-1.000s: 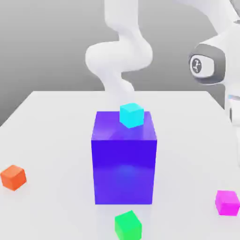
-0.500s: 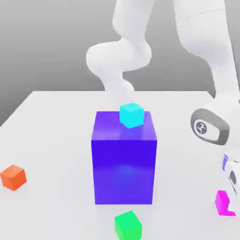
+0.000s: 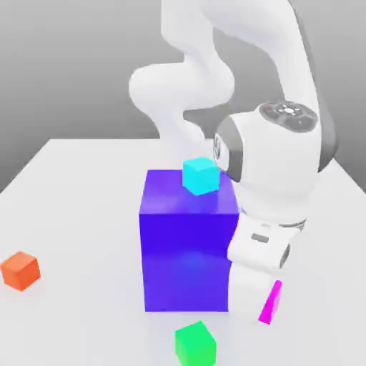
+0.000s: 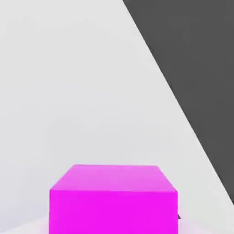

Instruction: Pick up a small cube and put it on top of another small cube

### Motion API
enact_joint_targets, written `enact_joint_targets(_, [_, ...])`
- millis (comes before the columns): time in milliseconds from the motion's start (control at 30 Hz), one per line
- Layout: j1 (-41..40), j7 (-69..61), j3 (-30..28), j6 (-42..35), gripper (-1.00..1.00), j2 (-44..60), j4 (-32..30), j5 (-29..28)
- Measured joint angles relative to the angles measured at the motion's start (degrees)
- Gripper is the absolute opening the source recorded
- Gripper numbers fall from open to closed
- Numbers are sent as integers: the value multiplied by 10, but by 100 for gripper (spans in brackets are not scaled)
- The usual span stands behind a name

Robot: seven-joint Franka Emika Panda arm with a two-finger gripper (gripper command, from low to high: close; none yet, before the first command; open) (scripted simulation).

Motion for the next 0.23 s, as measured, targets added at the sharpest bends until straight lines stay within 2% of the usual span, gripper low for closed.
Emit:
enact_joint_targets(100, [-24, -17, 0, 48, -100, 52, 3, 26])
enact_joint_targets(133, [-26, -21, 0, 59, 100, 65, 4, 32])
enact_joint_targets(233, [-26, -21, 0, 59, 100, 65, 4, 32])
